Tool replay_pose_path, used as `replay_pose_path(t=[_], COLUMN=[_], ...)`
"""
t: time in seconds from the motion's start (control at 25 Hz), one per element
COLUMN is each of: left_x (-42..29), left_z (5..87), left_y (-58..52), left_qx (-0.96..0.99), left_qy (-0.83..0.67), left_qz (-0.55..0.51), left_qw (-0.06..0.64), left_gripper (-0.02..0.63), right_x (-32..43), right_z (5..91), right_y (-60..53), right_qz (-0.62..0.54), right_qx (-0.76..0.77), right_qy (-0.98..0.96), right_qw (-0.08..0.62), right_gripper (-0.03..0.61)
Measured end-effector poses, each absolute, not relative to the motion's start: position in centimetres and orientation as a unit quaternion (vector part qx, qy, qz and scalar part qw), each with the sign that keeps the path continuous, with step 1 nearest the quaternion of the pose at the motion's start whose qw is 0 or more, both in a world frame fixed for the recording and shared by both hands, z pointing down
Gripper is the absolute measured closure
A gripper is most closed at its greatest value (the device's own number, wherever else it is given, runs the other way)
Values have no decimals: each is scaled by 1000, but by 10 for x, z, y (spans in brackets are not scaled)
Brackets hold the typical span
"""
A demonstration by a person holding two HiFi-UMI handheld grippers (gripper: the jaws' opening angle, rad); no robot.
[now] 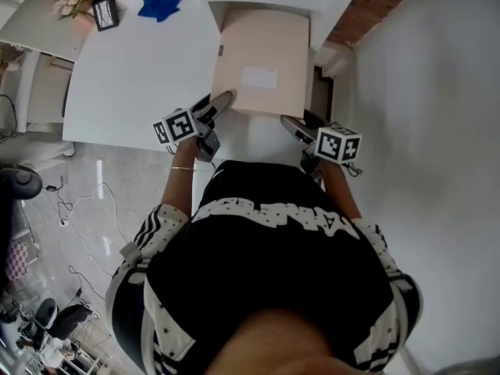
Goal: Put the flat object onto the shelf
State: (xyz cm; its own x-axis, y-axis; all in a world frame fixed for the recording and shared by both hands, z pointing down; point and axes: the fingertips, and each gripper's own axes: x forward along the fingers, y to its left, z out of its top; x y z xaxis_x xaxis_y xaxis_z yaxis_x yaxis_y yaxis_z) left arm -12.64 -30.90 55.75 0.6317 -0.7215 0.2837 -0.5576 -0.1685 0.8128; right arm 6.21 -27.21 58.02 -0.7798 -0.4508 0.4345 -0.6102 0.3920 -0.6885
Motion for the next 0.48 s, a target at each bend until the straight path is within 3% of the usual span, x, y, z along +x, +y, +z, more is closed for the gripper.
replay_pose_path(t=[0.48], left_x=[-126], left_z=[555], left_y=[-309], left_qx=[764], left_qy=[-437], left_qz=[-87], left_qw=[466], left_gripper=[236], right_x=[64], right_z=[582], right_y=[-279], right_qz=[448], right_qx=[327], right_qy=[-828], right_qw=[87], right_gripper=[227])
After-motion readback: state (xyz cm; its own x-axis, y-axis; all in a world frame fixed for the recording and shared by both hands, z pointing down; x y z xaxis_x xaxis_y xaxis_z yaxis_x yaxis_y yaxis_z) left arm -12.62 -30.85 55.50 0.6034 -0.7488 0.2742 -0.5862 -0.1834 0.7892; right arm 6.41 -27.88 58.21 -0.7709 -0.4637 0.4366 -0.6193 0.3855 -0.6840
